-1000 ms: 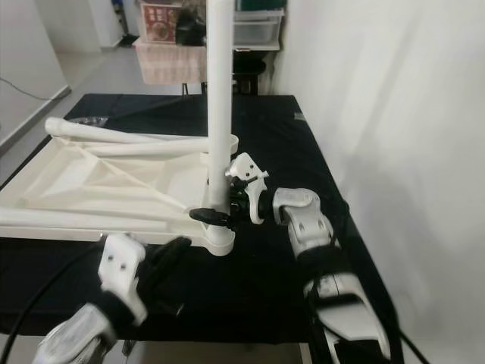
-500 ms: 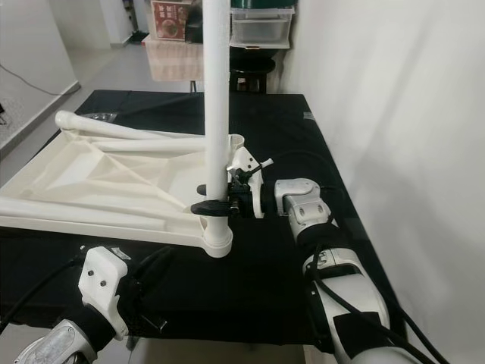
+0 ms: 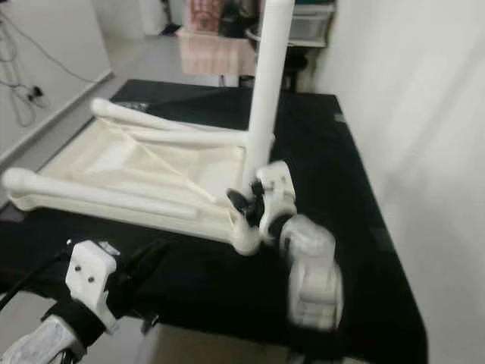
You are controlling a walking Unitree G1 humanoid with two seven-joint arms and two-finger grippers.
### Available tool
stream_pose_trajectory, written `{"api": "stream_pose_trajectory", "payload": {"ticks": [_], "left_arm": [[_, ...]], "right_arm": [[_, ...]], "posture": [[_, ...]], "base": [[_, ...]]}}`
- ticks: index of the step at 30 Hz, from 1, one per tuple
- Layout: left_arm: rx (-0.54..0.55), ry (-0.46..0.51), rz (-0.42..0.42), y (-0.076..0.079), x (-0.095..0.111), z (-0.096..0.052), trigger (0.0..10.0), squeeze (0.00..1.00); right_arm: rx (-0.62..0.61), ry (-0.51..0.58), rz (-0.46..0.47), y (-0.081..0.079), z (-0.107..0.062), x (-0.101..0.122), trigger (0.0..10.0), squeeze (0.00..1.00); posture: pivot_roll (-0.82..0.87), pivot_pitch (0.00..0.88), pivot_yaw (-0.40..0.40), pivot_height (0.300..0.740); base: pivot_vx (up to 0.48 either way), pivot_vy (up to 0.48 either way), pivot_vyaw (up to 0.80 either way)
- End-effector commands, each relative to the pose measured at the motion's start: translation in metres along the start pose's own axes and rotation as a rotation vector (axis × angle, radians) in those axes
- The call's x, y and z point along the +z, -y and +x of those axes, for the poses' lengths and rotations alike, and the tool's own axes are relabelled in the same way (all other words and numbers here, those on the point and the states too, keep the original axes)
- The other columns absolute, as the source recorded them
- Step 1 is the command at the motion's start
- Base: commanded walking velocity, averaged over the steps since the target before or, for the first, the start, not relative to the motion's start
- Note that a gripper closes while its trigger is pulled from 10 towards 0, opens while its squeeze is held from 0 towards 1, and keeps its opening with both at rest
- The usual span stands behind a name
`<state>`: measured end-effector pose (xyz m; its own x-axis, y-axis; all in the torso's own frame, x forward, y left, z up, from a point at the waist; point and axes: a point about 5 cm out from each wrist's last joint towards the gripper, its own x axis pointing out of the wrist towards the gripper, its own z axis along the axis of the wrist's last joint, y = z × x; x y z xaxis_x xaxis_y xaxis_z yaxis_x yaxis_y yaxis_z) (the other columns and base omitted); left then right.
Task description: Building children table
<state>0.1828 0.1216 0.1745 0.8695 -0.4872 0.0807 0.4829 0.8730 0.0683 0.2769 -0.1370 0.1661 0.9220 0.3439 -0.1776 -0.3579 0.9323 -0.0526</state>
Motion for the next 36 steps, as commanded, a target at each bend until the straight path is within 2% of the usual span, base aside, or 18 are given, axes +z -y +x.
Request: {"api": "stream_pose_trajectory", "payload": {"ticks": [1, 4, 5, 6, 7, 11, 15, 16, 18, 19, 21, 23, 25, 29, 30, 31, 32, 36], "left_arm": [[-0.021, -0.014, -0.004, -0.002, -0.004, 0.001, 10.0, 0.0], [-0.021, -0.012, -0.002, -0.002, -0.004, 0.002, 10.0, 0.0], [-0.014, -0.009, 0.0, -0.002, -0.004, 0.003, 10.0, 0.0], [-0.006, -0.006, 0.005, -0.003, -0.004, 0.004, 10.0, 0.0], [0.0, -0.003, 0.008, -0.003, -0.004, 0.004, 10.0, 0.0], [0.005, -0.002, 0.009, -0.003, -0.004, 0.005, 10.0, 0.0], [-0.002, 0.0, 0.004, -0.002, -0.005, 0.007, 10.0, 0.0], [-0.005, 0.001, 0.003, -0.002, -0.005, 0.008, 10.0, 0.0], [-0.005, 0.001, 0.003, -0.002, -0.005, 0.008, 10.0, 0.0], [-0.008, 0.001, 0.002, -0.002, -0.005, 0.009, 10.0, 0.0], [-0.011, 0.003, 0.001, -0.001, -0.005, 0.01, 10.0, 0.0], [-0.011, 0.003, 0.001, -0.001, -0.005, 0.01, 10.0, 0.0], [-0.011, 0.008, 0.001, 0.001, -0.006, 0.011, 10.0, 0.0], [-0.009, 0.011, 0.0, 0.004, -0.006, 0.012, 10.0, 0.0], [-0.01, 0.011, -0.001, 0.004, -0.006, 0.012, 10.0, 0.0], [-0.01, 0.011, -0.001, 0.004, -0.006, 0.012, 10.0, 0.0], [-0.011, 0.011, -0.002, 0.005, -0.006, 0.012, 10.0, 0.0], [-0.014, 0.012, -0.005, 0.006, -0.005, 0.012, 10.0, 0.0]], "right_arm": [[-0.123, -0.119, 0.024, 0.009, -0.006, -0.026, 0.0, 0.0], [-0.147, -0.109, 0.004, 0.015, -0.002, -0.024, 0.0, 0.0], [-0.153, -0.116, -0.008, 0.018, 0.0, -0.021, 3.2, 0.0], [-0.123, -0.104, 0.0, 0.019, 0.004, -0.016, 10.0, 0.0], [-0.067, -0.085, 0.006, 0.02, 0.01, -0.011, 10.0, 1.0], [0.018, -0.041, 0.018, 0.021, 0.02, 0.003, 10.0, 1.0], [0.23, 0.087, -0.006, 0.022, 0.035, 0.032, 10.0, 1.0], [0.339, 0.119, -0.044, 0.022, 0.037, 0.039, 10.0, 0.6], [0.339, 0.119, -0.044, 0.022, 0.037, 0.039, 10.0, 0.6], [0.412, 0.134, -0.074, 0.022, 0.038, 0.044, 10.0, 0.0], [0.54, 0.12, -0.119, 0.024, 0.043, 0.045, 10.0, 0.0], [0.54, 0.12, -0.119, 0.024, 0.043, 0.045, 10.0, 0.0], [0.76, 0.073, -0.14, 0.024, 0.054, 0.046, 10.0, 0.0], [0.858, 0.064, -0.1, 0.023, 0.069, 0.049, 10.0, 0.0], [0.885, 0.073, -0.076, 0.022, 0.071, 0.051, 1.8, 0.0], [0.885, 0.073, -0.076, 0.022, 0.071, 0.051, 1.8, 0.0], [0.907, 0.077, -0.064, 0.022, 0.072, 0.052, 0.0, 0.0], [0.954, 0.075, -0.049, 0.023, 0.072, 0.054, 0.0, 0.0]], "posture": [[-0.02, 0.05, -0.003, 0.74], [-0.01, 0.046, -0.013, 0.74], [-0.01, 0.043, -0.015, 0.74], [-0.01, 0.038, -0.018, 0.74], [-0.01, 0.037, -0.02, 0.74], [0.0, 0.03, -0.022, 0.74], [0.01, 0.022, -0.022, 0.74], [0.01, 0.017, -0.023, 0.74], [0.01, 0.017, -0.023, 0.74], [0.01, 0.016, -0.023, 0.74], [0.02, 0.01, -0.031, 0.74], [0.02, 0.01, -0.031, 0.74], [0.04, 0.007, -0.043, 0.74], [0.05, 0.009, -0.046, 0.74], [0.05, 0.009, -0.047, 0.74], [0.05, 0.009, -0.047, 0.74], [0.05, 0.011, -0.047, 0.74], [0.04, 0.014, -0.049, 0.74]], "base": [[0.0, 0.0, 0.0], [0.0, 0.0, 0.0], [0.0, 0.0, 0.0], [0.0, 0.0, 0.0], [0.0, 0.0, 0.0], [0.0, 0.0, 0.0], [0.0, 0.0, 0.0], [0.0, 0.0, 0.0], [0.0, 0.0, 0.0], [0.0, 0.0, 0.0], [0.0, 0.0, 0.0], [0.0, 0.0, 0.0], [0.0, 0.0, 0.0], [0.0, 0.0, 0.0], [0.0, 0.0, 0.0], [0.0, 0.0, 0.0], [0.0, 0.0, 0.0], [0.0, 0.0, 0.0]]}}
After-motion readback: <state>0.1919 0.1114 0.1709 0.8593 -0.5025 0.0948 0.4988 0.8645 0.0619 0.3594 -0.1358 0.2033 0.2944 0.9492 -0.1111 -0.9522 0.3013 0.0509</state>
